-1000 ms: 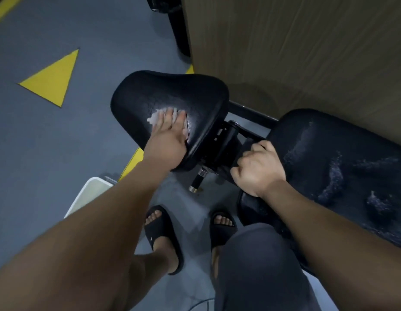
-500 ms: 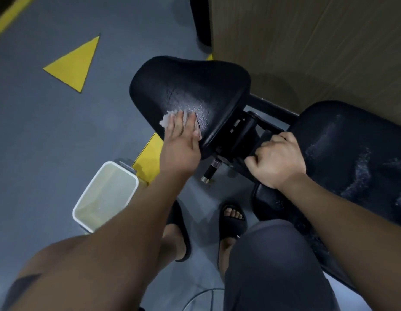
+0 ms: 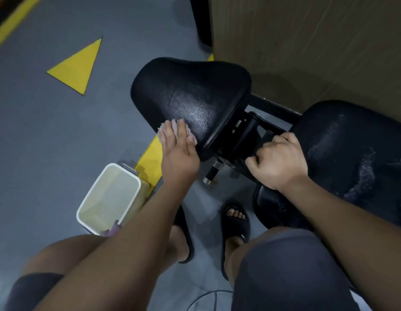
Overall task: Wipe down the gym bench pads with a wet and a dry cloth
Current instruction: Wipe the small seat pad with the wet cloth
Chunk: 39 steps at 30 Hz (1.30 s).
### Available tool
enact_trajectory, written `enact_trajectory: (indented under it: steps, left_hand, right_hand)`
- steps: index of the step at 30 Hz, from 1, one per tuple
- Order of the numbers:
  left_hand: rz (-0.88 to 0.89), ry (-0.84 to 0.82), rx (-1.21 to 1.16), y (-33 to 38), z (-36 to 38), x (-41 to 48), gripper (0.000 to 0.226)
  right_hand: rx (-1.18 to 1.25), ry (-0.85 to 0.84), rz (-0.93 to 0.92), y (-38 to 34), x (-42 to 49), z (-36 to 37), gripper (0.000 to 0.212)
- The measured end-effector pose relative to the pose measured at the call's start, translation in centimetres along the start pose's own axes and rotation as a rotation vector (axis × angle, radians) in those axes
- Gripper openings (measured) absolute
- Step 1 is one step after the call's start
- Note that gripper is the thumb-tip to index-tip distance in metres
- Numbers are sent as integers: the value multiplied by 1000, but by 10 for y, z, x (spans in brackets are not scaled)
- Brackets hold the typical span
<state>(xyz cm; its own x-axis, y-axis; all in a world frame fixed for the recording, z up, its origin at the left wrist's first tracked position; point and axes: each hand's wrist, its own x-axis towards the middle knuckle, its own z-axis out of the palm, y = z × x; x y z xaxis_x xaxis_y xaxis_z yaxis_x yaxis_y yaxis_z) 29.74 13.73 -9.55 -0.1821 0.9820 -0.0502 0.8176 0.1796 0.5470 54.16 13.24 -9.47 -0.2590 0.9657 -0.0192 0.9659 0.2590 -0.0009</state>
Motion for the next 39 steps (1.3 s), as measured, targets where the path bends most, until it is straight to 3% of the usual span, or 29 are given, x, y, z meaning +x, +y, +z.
enact_trajectory:
  steps: [5, 11, 19, 22, 27, 33, 39]
  left_hand:
    - [-12, -56, 130, -2, -17, 82, 53]
    - [85, -252, 311, 4, -37, 160, 55]
    - [280, -71, 135, -16, -20, 19, 54]
    - [426, -29, 235, -16, -5, -19, 52]
    - [537, -57, 368, -9, 3, -10, 59]
    - [531, -134, 477, 47, 19, 35, 58]
    - [704, -161, 597, 13, 2, -1, 70]
  right_hand:
    - [1, 8, -2, 2, 1, 3, 50]
    - [10, 20, 12, 2, 0, 5, 55]
    - [-2, -42, 7, -1, -1, -2, 60]
    - [-10, -40, 15, 0, 0, -1, 61]
    - [-21, -13, 16, 1, 1, 3, 62]
    - [-26, 17, 23, 1, 1, 1, 61]
    - [-15, 2, 25, 3, 0, 0, 62]
